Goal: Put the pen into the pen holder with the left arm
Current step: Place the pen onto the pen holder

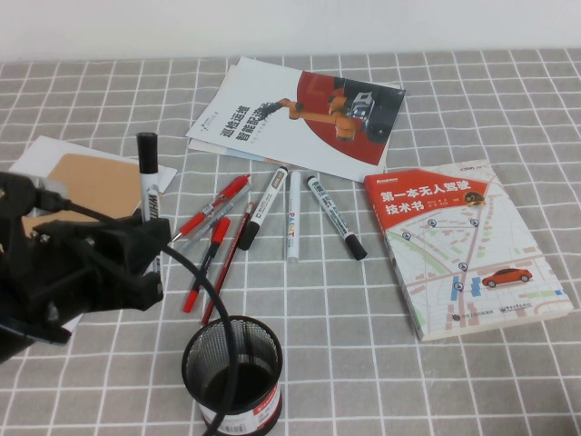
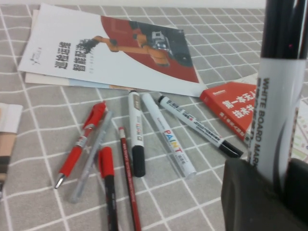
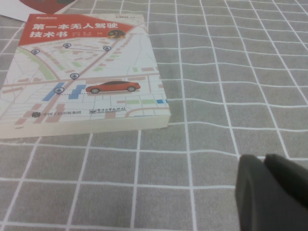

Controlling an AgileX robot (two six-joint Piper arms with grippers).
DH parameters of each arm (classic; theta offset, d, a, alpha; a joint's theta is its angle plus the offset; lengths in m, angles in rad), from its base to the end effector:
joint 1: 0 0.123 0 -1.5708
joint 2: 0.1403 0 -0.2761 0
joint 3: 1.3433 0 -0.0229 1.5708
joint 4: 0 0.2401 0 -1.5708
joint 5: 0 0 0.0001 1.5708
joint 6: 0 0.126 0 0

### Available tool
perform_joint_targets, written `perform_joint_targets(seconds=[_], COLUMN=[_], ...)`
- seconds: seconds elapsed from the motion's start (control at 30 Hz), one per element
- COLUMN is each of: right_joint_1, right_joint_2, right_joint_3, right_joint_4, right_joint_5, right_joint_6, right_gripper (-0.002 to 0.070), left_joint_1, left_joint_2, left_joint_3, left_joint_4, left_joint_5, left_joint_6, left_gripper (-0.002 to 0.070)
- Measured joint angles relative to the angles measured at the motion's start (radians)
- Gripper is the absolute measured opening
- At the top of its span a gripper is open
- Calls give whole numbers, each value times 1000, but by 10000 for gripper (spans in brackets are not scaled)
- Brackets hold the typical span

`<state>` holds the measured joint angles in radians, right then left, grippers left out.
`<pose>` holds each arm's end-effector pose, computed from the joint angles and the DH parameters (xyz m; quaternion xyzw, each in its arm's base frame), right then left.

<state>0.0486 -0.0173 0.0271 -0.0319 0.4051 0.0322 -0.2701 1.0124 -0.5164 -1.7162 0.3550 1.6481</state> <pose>0.0828 0.0024 0.1576 -0.0149 0.8128 0.0099 0.5823 0.2084 -0.1027 0.2598 0.1769 0.7950 -0.2385 0.5290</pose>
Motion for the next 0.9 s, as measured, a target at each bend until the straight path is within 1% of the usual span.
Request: perform_joint_targets(seconds=[0.1, 0.17, 0.23, 0.37, 0.4, 0.43, 0.53, 0.7, 0.8, 0.83, 0.87, 0.9], right_joint_1=[0, 0, 0, 0, 0, 0, 0, 0, 0, 0, 0, 0], right_joint_2=[0, 0, 0, 0, 0, 0, 0, 0, 0, 0, 0, 0], right_joint_3=[0, 0, 0, 0, 0, 0, 0, 0, 0, 0, 0, 0], right_joint_4=[0, 0, 0, 0, 0, 0, 0, 0, 0, 0, 0, 0], right_joint_5=[0, 0, 0, 0, 0, 0, 0, 0, 0, 0, 0, 0], right_joint_6=[0, 0, 0, 0, 0, 0, 0, 0, 0, 0, 0, 0], right_gripper=[-15, -15, -15, -15, -15, -15, -15, -15, -15, -15, -15, -15], left_joint_1=[0, 0, -16, -99, -128, -151, -199, -210, -210, -210, -210, -211], left_joint_2=[-2, -11, -32, -100, -123, -137, -173, -183, -185, -185, -185, -185], left_joint_3=[0, 0, 0, 0, 0, 0, 0, 47, 111, 138, 155, 187], left_joint_4=[5, 41, 97, 314, 434, 511, 836, 1337, 1533, 1581, 1604, 1644], left_joint_5=[7, 2, -26, -158, -197, -221, -242, -283, -409, -463, -486, -561], left_joint_6=[-17, -47, -92, -286, -382, -475, -813, -1353, -1625, -1688, -1711, -1771], left_gripper=[109, 109, 109, 109, 109, 109, 109, 109, 109, 109, 109, 109])
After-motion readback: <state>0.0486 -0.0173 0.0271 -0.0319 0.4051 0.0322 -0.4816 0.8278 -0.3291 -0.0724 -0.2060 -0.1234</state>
